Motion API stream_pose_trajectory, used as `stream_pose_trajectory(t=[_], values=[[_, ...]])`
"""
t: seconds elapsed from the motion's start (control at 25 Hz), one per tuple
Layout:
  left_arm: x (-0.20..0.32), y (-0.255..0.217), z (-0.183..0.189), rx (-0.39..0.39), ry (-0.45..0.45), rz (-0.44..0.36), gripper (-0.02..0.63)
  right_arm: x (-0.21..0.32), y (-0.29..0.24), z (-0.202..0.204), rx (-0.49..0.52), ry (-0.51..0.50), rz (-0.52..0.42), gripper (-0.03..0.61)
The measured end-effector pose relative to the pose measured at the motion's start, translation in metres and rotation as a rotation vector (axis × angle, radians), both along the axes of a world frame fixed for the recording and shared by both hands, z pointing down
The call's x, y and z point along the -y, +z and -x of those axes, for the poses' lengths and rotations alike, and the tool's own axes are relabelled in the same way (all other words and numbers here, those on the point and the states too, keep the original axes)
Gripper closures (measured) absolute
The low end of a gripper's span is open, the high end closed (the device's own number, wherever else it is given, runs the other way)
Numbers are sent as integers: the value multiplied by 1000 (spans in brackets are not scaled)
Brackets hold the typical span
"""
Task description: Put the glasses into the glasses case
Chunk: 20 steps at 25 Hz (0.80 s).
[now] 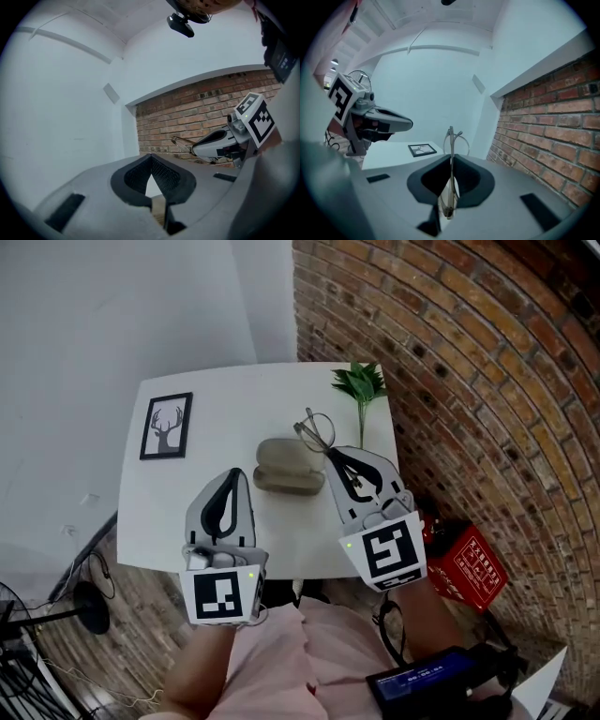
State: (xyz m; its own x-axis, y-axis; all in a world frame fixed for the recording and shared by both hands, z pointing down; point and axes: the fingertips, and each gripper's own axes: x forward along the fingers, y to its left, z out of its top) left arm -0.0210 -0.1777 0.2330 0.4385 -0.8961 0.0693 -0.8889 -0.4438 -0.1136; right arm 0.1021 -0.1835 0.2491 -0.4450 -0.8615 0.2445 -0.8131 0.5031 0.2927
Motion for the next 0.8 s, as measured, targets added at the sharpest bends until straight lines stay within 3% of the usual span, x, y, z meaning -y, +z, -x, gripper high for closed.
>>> stream_pose_trajectory(t=[0.28,0.8], values=[[44,26,26,-4,-34,53,604,42,30,15,-23,-30,61,560],[90,90,58,10,-89,186,604,65,116,49,-88,-201,245,560]])
